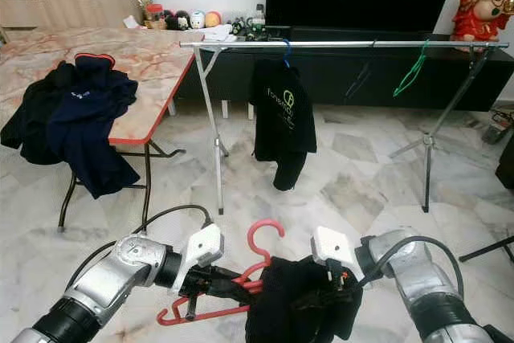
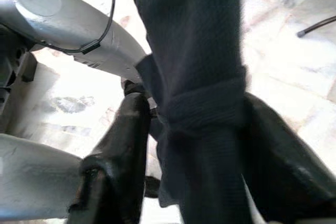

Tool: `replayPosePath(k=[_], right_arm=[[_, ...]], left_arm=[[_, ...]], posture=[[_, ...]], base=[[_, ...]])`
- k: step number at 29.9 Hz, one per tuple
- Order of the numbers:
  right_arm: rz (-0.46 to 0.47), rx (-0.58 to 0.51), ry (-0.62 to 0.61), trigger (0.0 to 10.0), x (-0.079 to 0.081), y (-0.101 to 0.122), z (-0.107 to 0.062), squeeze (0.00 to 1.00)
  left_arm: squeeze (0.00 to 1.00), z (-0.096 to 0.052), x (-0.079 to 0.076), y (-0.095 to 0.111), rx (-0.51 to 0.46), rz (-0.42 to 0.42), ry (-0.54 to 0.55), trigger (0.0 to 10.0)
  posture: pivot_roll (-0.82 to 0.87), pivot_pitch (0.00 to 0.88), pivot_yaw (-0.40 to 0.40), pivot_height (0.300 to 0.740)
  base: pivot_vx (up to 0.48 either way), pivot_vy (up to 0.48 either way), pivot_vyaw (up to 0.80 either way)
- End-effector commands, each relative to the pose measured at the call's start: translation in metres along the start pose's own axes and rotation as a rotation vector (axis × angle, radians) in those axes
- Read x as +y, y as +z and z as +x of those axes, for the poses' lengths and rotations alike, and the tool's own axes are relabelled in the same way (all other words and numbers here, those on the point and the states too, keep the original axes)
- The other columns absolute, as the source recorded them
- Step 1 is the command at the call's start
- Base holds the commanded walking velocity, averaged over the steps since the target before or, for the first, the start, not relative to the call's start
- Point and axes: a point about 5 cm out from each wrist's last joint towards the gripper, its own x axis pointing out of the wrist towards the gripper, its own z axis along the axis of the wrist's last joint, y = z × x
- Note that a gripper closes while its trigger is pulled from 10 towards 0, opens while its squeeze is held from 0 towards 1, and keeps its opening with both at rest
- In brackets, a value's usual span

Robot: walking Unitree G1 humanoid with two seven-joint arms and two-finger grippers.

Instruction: Hang hanger

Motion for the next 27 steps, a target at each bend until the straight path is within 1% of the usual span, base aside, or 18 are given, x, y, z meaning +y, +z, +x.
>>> replayPosePath(k=[1,5,11,16,17,18,19,20,22,23,27], right_arm=[[-0.033,-0.004,0.018,0.0,-0.004,0.009,-0.003,0.00],[-0.036,0.002,0.045,0.0,-0.003,0.009,-0.003,0.00],[-0.036,0.012,0.061,0.0,-0.002,0.009,-0.002,0.00],[-0.036,0.037,0.092,0.0,0.002,0.005,0.005,0.00],[-0.039,0.043,0.090,0.5,0.002,0.004,0.006,0.00],[-0.040,0.047,0.083,3.5,0.002,0.003,0.007,0.00],[-0.039,0.048,0.073,10.0,0.001,0.003,0.010,0.00],[-0.040,0.042,0.066,10.0,0.001,0.003,0.011,0.91],[-0.044,0.037,0.057,10.0,0.001,0.003,0.012,0.91],[-0.034,0.032,0.063,10.0,0.001,0.004,0.012,1.00],[-0.036,0.028,0.063,10.0,0.001,0.004,0.013,1.00]], left_arm=[[0.00,0.000,0.003,0.008,0.013,0.061,-0.021,10.0],[0.00,0.000,0.003,0.005,0.048,0.092,-0.021,10.0],[0.00,0.000,0.004,0.006,0.041,0.091,-0.015,10.0],[0.00,0.000,0.005,0.007,0.038,0.093,-0.016,10.0],[0.00,0.000,0.005,0.007,0.038,0.093,-0.014,10.0],[0.00,0.000,0.006,0.007,0.038,0.095,-0.011,10.0],[0.00,0.000,0.006,0.007,0.037,0.096,-0.010,10.0],[0.00,0.001,0.006,0.008,0.035,0.096,-0.010,10.0],[0.00,0.001,0.006,0.008,0.034,0.097,-0.010,10.0],[0.00,0.001,0.007,0.008,0.033,0.096,-0.010,10.0],[0.00,0.001,0.007,0.009,0.029,0.096,-0.012,10.0]], posture=[[-0.04,0.000,-0.021,0.740],[-0.04,0.000,-0.022,0.740],[-0.04,0.000,-0.023,0.740],[-0.04,0.000,-0.023,0.740],[-0.04,0.000,-0.023,0.740],[-0.04,0.000,-0.022,0.740],[-0.04,0.000,-0.022,0.740],[-0.04,0.000,-0.022,0.740],[-0.04,0.000,-0.022,0.740],[-0.04,0.000,-0.021,0.740],[-0.04,0.000,-0.020,0.740]], base=[[0.000,0.000,0.00],[0.000,0.000,0.00],[0.000,0.000,0.00],[0.000,0.000,0.00],[0.000,0.000,0.00],[0.000,0.000,0.00],[0.000,0.000,0.00],[0.000,0.000,0.00],[0.000,0.000,0.00],[0.000,0.000,0.00],[0.000,0.000,0.00]])
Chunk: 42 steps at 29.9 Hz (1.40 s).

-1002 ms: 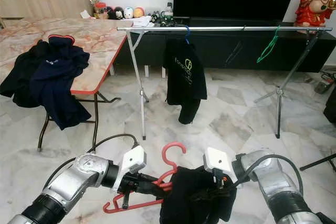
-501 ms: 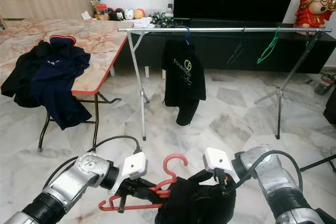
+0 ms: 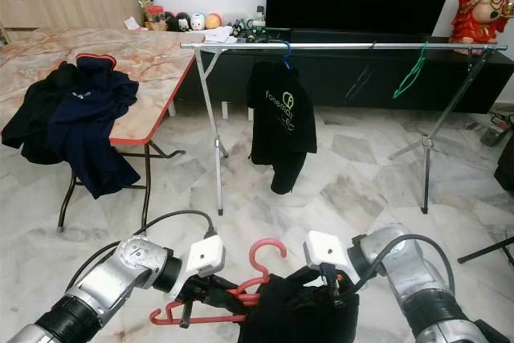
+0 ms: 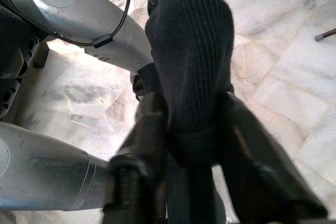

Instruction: Hang hanger

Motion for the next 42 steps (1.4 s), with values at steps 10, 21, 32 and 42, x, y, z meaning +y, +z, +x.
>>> replayPosePath(k=[10,21,32,42], right_arm=[[0.004,0.050,0.018,10.0,0.003,-0.007,0.006,0.00],[0.023,0.012,0.018,10.0,0.004,-0.008,0.015,0.00],[0.034,-0.026,0.047,0.0,0.004,-0.003,0.022,0.00],[0.032,-0.029,0.011,0.0,0.000,-0.002,0.026,0.00]], left_arm=[[0.00,-0.002,0.004,0.015,-0.033,0.063,0.005,10.0],[0.00,0.002,0.000,0.020,-0.035,0.089,-0.024,10.0],[0.00,0.002,0.001,0.022,-0.034,0.096,-0.022,10.0],[0.00,0.002,0.002,0.024,-0.035,0.102,-0.017,10.0]], posture=[[-0.03,0.000,-0.021,0.740],[-0.03,0.000,-0.021,0.740],[-0.02,0.001,-0.026,0.740],[-0.02,0.005,-0.027,0.740]], base=[[0.000,0.000,0.00],[0.000,0.000,0.00],[0.000,0.000,0.00],[0.000,0.000,0.00]])
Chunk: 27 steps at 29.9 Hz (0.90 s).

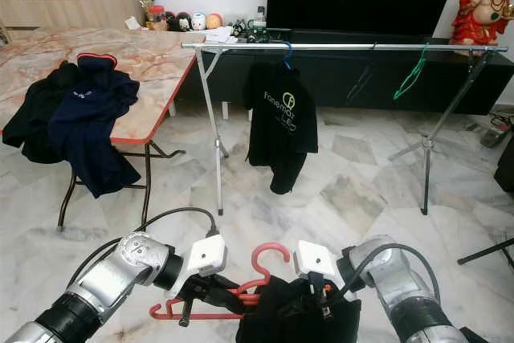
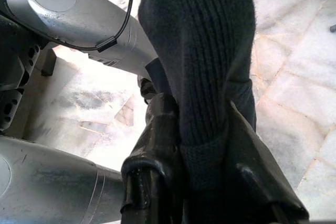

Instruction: Hang hanger

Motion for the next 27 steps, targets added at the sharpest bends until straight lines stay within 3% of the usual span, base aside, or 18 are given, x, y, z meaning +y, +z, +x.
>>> replayPosePath(k=[1,27], right_arm=[[-0.030,-0.022,-0.005,0.0,-0.0034,0.0083,0.0032,0.00],[-0.034,-0.007,-0.045,0.0,-0.0071,0.0077,0.0073,0.00]], left_arm=[[0.00,0.0010,0.0041,0.0204,-0.053,0.070,0.003,10.0],[0.00,-0.0005,0.0121,0.0191,-0.029,0.078,0.066,10.0]], posture=[[-0.02,0.005,-0.028,0.740],[-0.02,0.000,-0.018,0.740]], base=[[0.000,0.000,0.00],[0.000,0.000,0.00]])
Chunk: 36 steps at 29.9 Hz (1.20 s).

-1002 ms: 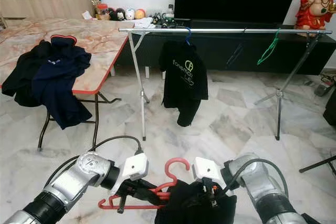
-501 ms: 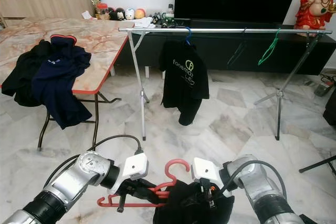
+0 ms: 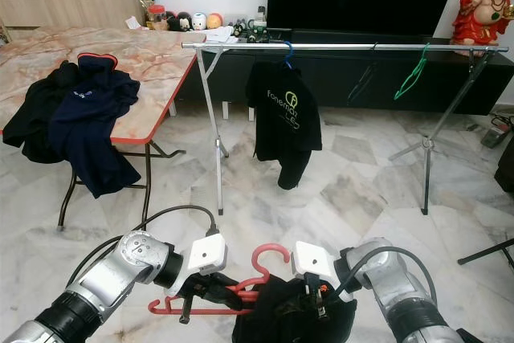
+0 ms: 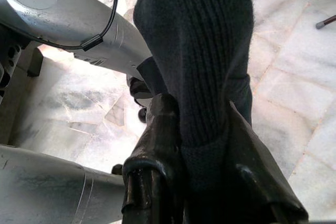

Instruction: Hang hanger

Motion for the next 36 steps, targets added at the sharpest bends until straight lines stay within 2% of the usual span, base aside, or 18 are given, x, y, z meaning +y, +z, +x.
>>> replayPosePath(k=[1,4,5,10,14,17,20,24,27,30,32,34,35,36], right_arm=[[-0.032,-0.018,0.002,0.0,-0.004,0.010,0.003,0.00],[-0.033,-0.016,0.002,0.0,-0.004,0.009,0.003,0.00],[-0.034,-0.012,0.001,0.0,-0.004,0.009,0.003,0.00],[-0.029,-0.004,0.001,0.0,-0.004,0.007,0.002,0.00],[-0.036,0.048,-0.012,0.0,-0.003,0.001,0.001,0.00],[-0.017,0.037,-0.030,0.0,-0.004,-0.001,0.001,0.00],[-0.003,0.087,-0.050,0.0,-0.002,-0.011,0.000,0.00],[0.014,0.117,-0.118,0.0,-0.003,-0.019,-0.003,0.00],[0.048,0.144,-0.244,0.0,-0.007,-0.027,-0.005,0.00],[0.128,0.102,-0.373,0.0,-0.011,-0.033,-0.010,0.00],[0.141,0.085,-0.392,0.0,-0.012,-0.033,-0.010,0.00],[0.157,0.037,-0.419,0.0,-0.012,-0.031,-0.010,0.00],[0.169,0.001,-0.449,0.0,-0.013,-0.029,-0.009,0.00],[0.169,0.001,-0.449,0.0,-0.013,-0.029,-0.009,0.00]], left_arm=[[0.00,0.000,0.007,0.019,-0.053,0.065,0.027,10.0],[0.00,0.000,0.008,0.020,-0.057,0.067,0.030,10.0],[1.00,-0.001,0.009,0.021,-0.071,0.071,0.040,10.0],[1.00,-0.003,0.009,0.020,-0.070,0.066,0.029,10.0],[1.00,-0.007,0.007,0.017,-0.054,0.062,0.002,10.0],[1.00,-0.011,0.005,0.013,-0.027,0.059,-0.026,10.0],[1.00,-0.018,-0.001,0.007,0.005,0.053,-0.072,10.0],[1.00,-0.026,0.000,0.002,0.028,0.049,-0.052,10.0],[1.00,-0.035,0.005,-0.003,0.015,0.020,0.031,10.0],[1.00,-0.047,0.011,-0.008,-0.030,-0.036,0.167,10.0],[1.00,-0.050,0.012,-0.009,-0.039,-0.048,0.194,10.0],[1.00,-0.052,0.012,-0.016,-0.043,-0.071,0.252,10.0],[1.00,-0.053,0.011,-0.025,-0.043,-0.115,0.300,10.0],[1.00,-0.053,0.011,-0.025,-0.043,-0.115,0.300,10.0]], posture=[[-0.02,0.000,-0.017,0.740],[-0.02,0.000,-0.016,0.740],[-0.02,0.000,-0.016,0.740],[-0.02,0.000,-0.015,0.740],[-0.02,0.000,-0.015,0.740],[-0.01,0.000,-0.016,0.740],[-0.01,0.000,-0.016,0.740],[-0.01,0.000,-0.016,0.740],[-0.01,0.000,-0.016,0.740],[0.00,0.003,-0.012,0.740],[0.00,0.004,-0.011,0.740],[0.00,0.007,-0.007,0.740],[0.00,0.008,-0.003,0.740],[0.00,0.008,-0.003,0.740]], base=[[0.000,0.000,0.00],[0.000,0.000,0.00],[0.000,0.000,0.00],[0.000,0.000,0.00],[0.000,0.000,0.00],[0.000,0.000,0.00],[0.000,0.000,0.00],[0.000,0.000,0.00],[0.000,0.000,0.00],[0.000,0.000,0.00],[0.000,0.000,0.00],[0.000,0.000,0.00],[0.000,0.000,0.00],[0.000,0.000,0.00]])
